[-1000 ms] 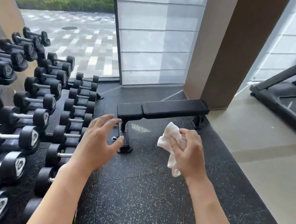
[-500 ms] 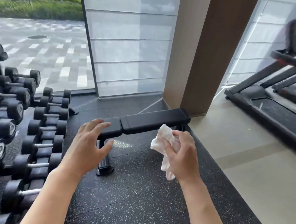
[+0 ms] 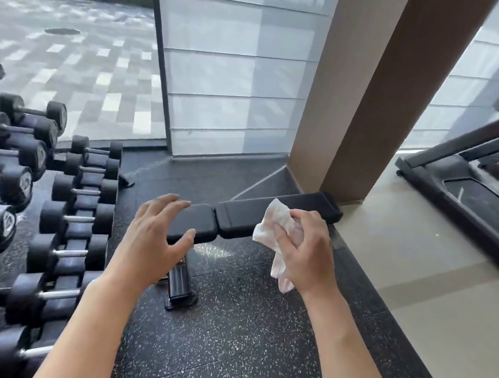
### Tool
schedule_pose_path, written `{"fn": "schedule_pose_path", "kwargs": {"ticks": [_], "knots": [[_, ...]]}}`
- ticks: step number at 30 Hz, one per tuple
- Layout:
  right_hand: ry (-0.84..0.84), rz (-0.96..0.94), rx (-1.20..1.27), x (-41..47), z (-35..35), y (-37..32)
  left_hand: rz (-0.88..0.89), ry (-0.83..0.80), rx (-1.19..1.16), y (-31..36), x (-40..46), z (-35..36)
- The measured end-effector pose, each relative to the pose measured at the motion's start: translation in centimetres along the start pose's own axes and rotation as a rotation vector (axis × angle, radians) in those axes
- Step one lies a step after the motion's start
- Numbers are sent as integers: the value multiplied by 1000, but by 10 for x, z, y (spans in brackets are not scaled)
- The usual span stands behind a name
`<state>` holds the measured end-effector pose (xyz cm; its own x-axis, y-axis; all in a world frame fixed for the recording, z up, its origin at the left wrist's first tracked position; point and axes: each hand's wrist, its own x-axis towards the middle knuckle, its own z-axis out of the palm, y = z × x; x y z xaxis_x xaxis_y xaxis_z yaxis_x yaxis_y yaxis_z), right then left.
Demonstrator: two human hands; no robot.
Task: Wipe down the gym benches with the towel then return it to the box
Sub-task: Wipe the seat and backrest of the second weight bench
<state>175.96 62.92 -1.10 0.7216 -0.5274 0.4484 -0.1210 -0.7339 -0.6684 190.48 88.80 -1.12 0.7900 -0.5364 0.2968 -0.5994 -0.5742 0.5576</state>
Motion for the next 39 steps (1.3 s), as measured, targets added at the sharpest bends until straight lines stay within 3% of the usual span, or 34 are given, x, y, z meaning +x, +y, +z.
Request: {"fn": "schedule_pose_path", "kwargs": {"ticks": [11, 29, 39], "knots": [[-102, -37, 80, 101, 81, 15, -116, 41, -7, -54, 83, 11], [-263, -124, 253, 323, 177, 94, -253, 121, 149, -66, 264, 59], [-346, -145, 260, 379, 278, 81, -310, 143, 151, -146, 326, 44]]}}
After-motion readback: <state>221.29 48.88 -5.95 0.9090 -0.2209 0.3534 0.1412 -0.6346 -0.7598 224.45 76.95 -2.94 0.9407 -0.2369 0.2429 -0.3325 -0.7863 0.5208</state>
